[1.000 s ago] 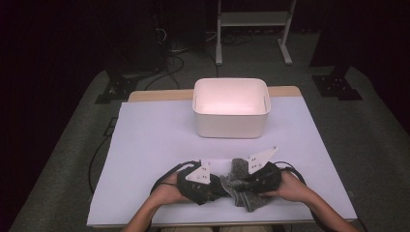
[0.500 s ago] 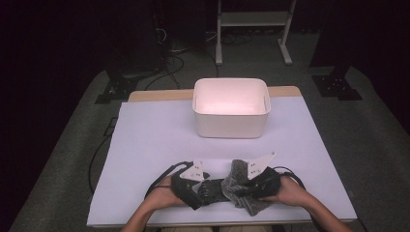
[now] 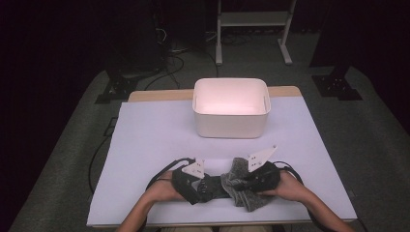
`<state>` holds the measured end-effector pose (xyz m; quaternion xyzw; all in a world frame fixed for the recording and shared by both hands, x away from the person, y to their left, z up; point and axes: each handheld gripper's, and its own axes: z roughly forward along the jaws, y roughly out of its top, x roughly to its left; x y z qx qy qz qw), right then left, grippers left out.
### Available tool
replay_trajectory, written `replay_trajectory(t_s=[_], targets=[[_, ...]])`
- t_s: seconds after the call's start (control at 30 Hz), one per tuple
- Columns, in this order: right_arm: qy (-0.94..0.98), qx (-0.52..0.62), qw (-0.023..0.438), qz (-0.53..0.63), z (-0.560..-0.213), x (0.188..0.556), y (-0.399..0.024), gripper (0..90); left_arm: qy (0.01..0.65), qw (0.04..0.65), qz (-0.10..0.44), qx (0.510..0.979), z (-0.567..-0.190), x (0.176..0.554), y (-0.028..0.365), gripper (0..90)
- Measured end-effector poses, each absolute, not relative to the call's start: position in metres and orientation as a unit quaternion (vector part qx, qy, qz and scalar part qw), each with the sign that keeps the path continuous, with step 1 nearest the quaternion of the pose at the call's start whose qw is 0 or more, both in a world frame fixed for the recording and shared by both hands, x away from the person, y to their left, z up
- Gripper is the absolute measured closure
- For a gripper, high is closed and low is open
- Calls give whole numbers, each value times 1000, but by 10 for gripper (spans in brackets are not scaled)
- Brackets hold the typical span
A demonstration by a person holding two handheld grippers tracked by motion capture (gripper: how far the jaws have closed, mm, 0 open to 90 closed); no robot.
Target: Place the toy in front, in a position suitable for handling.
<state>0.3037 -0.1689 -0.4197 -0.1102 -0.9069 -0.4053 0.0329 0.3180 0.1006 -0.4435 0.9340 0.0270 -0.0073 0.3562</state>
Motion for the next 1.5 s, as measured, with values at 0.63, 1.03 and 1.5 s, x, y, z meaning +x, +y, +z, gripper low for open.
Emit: replay_trajectory(t_s=[0.63,1.03,1.5], targets=[[-917,-117,34,-381,-423,309,-164,803,55,412,-14,909,-457,332,115,220],[-928,-72,33,-364,-415,318,-121,804,45,413,-13,910,-457,331,117,231],[-928,-126,14,-351,-418,319,-180,805,29,412,-8,911,-456,332,118,234]])
